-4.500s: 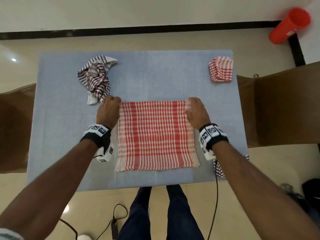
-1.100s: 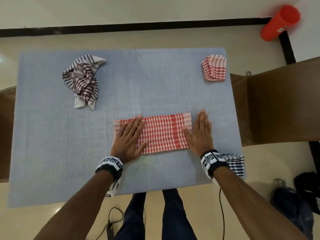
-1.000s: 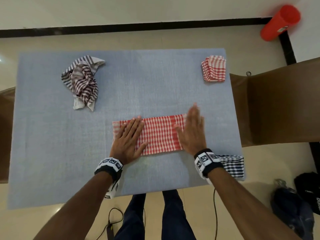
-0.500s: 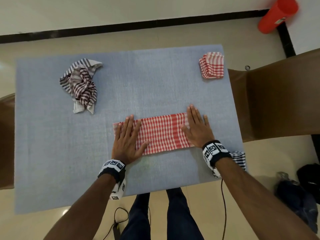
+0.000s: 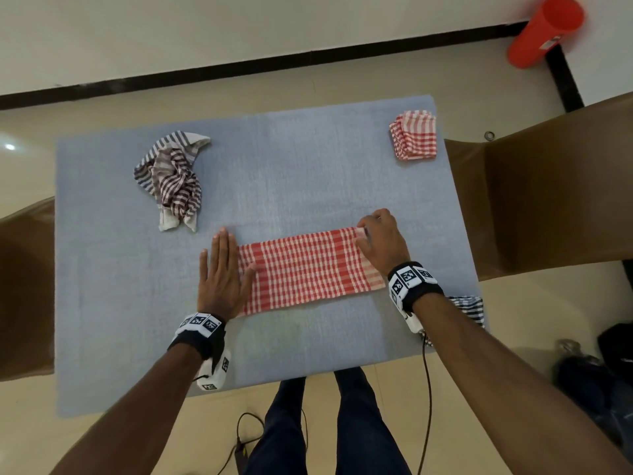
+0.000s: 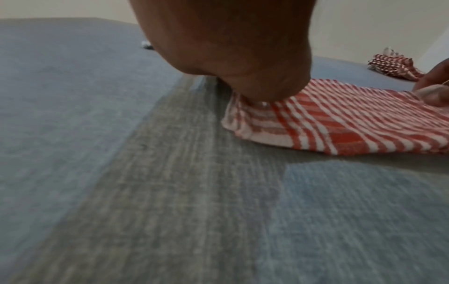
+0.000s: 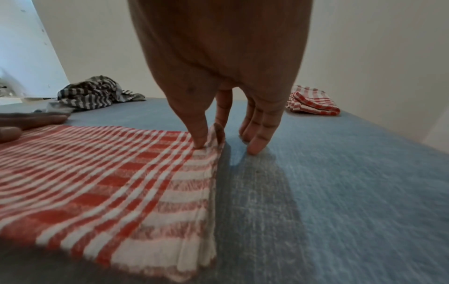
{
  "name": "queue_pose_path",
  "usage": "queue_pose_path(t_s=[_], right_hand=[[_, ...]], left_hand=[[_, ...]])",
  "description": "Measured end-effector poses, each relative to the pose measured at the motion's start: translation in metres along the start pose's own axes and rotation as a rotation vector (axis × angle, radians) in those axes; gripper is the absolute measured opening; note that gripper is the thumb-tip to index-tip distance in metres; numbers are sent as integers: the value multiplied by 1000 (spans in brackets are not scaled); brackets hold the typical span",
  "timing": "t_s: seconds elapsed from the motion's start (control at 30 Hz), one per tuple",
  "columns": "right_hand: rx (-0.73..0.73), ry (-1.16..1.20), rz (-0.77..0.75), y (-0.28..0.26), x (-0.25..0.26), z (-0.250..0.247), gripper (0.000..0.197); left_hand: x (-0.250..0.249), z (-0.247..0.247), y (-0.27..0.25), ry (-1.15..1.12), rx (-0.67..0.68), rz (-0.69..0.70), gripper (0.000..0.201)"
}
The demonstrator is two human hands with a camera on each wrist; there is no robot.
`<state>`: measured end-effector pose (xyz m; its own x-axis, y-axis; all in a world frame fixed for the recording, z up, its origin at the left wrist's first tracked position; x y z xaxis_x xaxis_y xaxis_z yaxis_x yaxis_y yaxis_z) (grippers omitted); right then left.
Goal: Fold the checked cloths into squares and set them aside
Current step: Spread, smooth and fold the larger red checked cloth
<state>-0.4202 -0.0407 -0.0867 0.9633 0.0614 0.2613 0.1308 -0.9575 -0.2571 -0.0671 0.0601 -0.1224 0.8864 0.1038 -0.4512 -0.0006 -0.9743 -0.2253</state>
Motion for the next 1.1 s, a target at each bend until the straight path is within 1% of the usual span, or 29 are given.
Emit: queue_pose_path(t_s=[0.07, 0.23, 0.3, 0.37, 0.4, 0.43, 0.47, 0.5, 0.57, 0.6, 0.67, 0.73, 0.77, 0.83, 0.87, 0.93, 0.97, 1.0, 1.03, 1.1], right_hand=[[12, 34, 51, 3, 1, 0, 19], [23, 225, 129, 5, -1, -11, 16], [80, 324, 167, 1, -3, -15, 22], [203, 359, 193, -6, -7, -13, 41], [262, 343, 199, -11, -10, -11, 52], [301, 317, 201, -15, -13, -8, 58], [317, 297, 203, -19, -15, -5, 57], [318, 290, 208, -23, -16, -3, 52], [315, 288, 226, -31, -19, 0, 32], [317, 294, 233, -36, -19, 1, 26], [293, 325, 259, -46, -18, 4, 26], [259, 367, 284, -55, -11, 4, 25], [243, 400, 299, -60, -5, 4, 24], [192, 484, 325, -69, 10, -1, 18], [150, 515, 310, -74, 20, -5, 14], [66, 526, 197, -82, 45, -16, 14], [46, 536, 145, -86, 57, -17, 19], [46, 549, 105, -90, 68, -17, 24], [54, 555, 68, -92, 78, -16, 27], [60, 521, 5, -96, 97, -8, 22]], left_hand=[[9, -4, -4, -13, 0, -5, 81], [17, -4, -11, -34, 9, -47, 82], [12, -5, -11, -54, -10, -87, 83], [-6, -9, -8, -83, -32, -101, 81], [-18, -12, -6, -98, -40, -83, 78], [-32, -14, -4, -112, -50, -52, 74], [-46, -16, -1, -124, -60, -14, 70], [-62, -19, 0, -134, -69, 27, 65], [-93, -22, 4, -156, -76, 122, 51], [-108, -22, 7, -170, -81, 181, 44], [-134, -19, 14, -220, -64, 257, 29], [-154, -15, 21, -306, 15, 230, 20], [-162, -12, 25, -350, 60, 199, 21], [-175, -9, 34, -439, 146, 111, 30], [-180, -9, 37, -473, 173, 59, 36], [-185, -12, 42, -512, 199, -32, 55], [-187, -12, 44, -517, 209, -59, 63], [-185, -12, 46, -515, 215, -81, 68], [-183, -14, 47, -522, 212, -99, 68], [-174, -19, 49, -546, 186, -119, 58]])
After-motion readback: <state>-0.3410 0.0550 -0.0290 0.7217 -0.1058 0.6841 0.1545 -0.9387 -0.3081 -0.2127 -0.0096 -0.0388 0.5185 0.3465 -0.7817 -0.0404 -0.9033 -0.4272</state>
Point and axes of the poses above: each hand's wrist, its own y-axis towards the middle knuckle, its own z-axis out of the palm, x = y × z, the point moved 2 cm from there along y, towards the middle knuckle, and after that the axes turned 13 degrees about -y, right-handed, at the moved point
